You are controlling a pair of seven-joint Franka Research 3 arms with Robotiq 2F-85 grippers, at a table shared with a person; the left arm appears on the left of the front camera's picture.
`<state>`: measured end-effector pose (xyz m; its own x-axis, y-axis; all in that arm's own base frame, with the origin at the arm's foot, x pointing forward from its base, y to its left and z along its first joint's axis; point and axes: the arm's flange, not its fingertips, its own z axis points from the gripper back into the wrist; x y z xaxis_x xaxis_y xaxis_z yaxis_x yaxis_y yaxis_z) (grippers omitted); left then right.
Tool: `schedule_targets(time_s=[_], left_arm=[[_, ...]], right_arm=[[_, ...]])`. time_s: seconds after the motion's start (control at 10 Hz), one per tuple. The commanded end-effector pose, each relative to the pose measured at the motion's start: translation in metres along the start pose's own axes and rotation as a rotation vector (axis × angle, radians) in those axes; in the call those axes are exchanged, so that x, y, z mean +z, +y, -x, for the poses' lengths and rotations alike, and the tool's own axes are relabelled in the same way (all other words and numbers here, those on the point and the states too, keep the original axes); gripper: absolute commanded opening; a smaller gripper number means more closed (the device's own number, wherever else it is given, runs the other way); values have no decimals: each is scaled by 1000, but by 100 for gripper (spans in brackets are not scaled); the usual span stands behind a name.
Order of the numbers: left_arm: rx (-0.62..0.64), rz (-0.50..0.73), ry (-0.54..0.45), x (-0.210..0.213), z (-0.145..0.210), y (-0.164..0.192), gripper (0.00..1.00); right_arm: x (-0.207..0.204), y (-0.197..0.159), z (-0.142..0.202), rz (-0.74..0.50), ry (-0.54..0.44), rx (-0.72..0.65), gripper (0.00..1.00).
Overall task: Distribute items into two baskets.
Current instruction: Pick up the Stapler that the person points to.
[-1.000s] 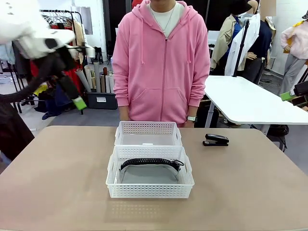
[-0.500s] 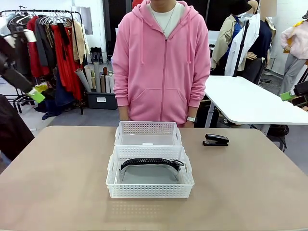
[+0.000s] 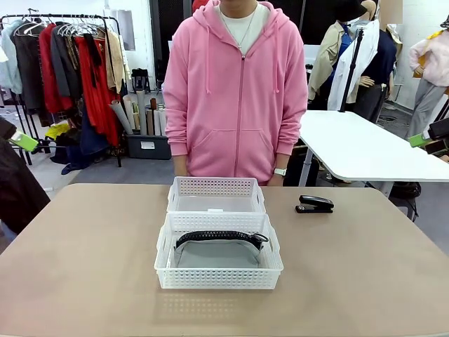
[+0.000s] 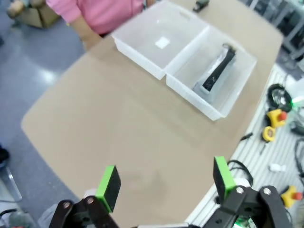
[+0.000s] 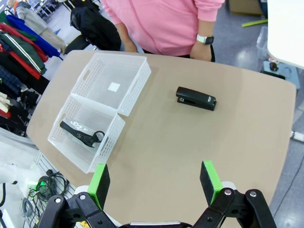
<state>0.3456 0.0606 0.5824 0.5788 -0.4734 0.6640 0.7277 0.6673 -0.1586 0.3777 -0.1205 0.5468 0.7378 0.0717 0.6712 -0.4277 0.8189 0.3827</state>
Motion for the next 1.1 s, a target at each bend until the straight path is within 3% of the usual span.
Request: schedule_targets(time_s=[0.0,0.5,1.0], left_arm=[[2,-2,-71,0,6,-2,100],[27,69,-147,2,7,-2,100],[37,86,-151,2,4,-2,100]], right_arm=[[0,1,-1,-7,-7,5,100],[0,1,-1,-7,-7,5,100],[0,1,-1,-7,-7,5,100]])
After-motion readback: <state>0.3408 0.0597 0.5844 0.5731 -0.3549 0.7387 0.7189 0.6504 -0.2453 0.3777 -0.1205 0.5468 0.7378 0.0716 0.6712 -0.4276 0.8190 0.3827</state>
